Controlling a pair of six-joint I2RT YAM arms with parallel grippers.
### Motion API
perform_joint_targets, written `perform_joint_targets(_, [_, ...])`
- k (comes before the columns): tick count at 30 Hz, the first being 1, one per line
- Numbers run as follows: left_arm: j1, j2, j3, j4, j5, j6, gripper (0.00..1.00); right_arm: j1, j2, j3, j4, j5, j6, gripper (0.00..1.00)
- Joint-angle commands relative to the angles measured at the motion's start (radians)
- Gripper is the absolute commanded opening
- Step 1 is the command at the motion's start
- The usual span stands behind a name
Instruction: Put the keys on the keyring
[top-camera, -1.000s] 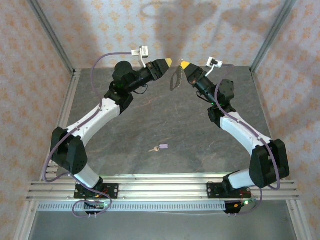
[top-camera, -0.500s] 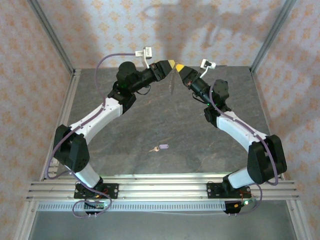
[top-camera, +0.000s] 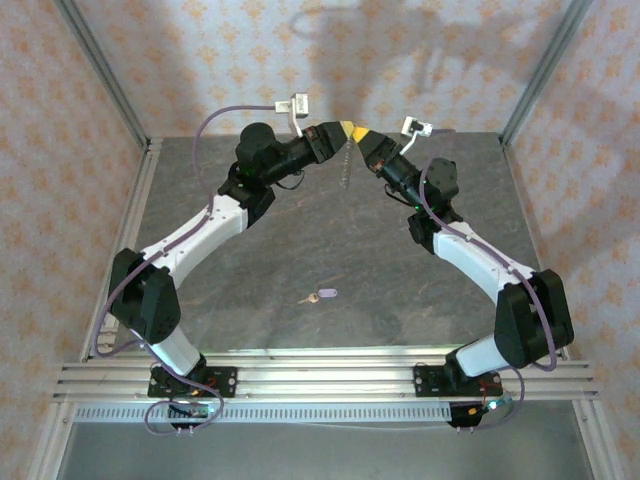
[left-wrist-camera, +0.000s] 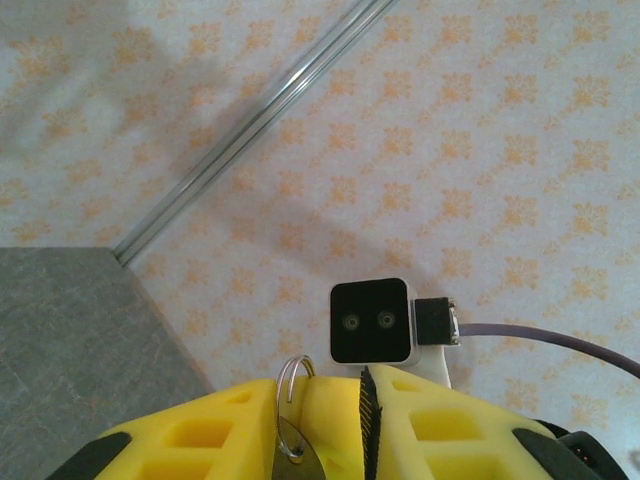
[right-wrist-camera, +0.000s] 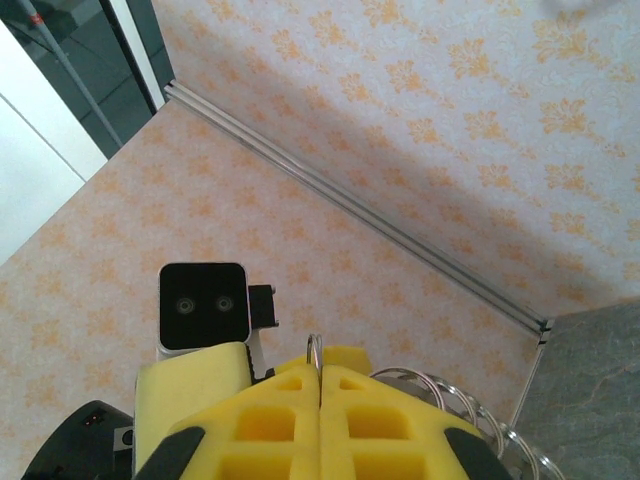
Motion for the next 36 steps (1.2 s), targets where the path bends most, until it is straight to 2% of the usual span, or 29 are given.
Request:
perform_joint_targets(1, [-0.008, 0.007, 0.029, 0.026, 0.019, 0.025, 0.26, 0.008, -0.006, 0.045, 0.055, -0.022, -0.004, 0.0])
perform_joint_targets(10, [-0.01, 0.01, 0.023, 0.039, 0.011, 0.025, 0.0, 0.008, -0.004, 0.051, 0.034, -0.029, -0.016, 0.0])
perform_joint_targets(13, [-0.009, 0.011, 0.026, 0.032, 0.011, 0.035, 0.0, 0.008, -0.01, 0.053, 0.005, -0.029, -0.033, 0.0])
perform_joint_targets(14, [-0.008, 0.012, 0.028, 0.027, 0.012, 0.042, 0.0, 0.005, -0.02, 0.053, -0.026, -0.023, -0.051, 0.11])
perform_joint_targets(15, [-0.007, 0.01, 0.031, 0.016, 0.014, 0.054, 0.0, -0.002, -0.035, 0.05, -0.066, -0.013, -0.075, 0.27])
perform_joint_targets(16, [-0.006, 0.009, 0.035, -0.001, 0.019, 0.071, 0.0, -0.016, -0.048, 0.047, -0.095, -0.011, -0.093, 0.34])
perform_joint_targets(20, [0.013, 0.007, 0.066, -0.065, 0.072, 0.128, 0.0, -0.099, -0.073, 0.04, -0.106, -0.056, -0.071, 0.36])
perform_joint_targets(25, [0.043, 0.033, 0.156, -0.183, 0.223, 0.215, 0.0, -0.16, -0.084, 0.06, -0.151, -0.141, -0.083, 0.37])
perform_joint_targets(31, [0.073, 0.067, 0.267, -0.353, 0.365, 0.341, 0.0, -0.174, -0.085, 0.081, -0.145, -0.259, -0.094, 0.39])
perform_joint_targets(36, [0.09, 0.101, 0.331, -0.411, 0.459, 0.378, 0.0, -0.166, -0.074, 0.083, -0.08, -0.303, -0.045, 0.44])
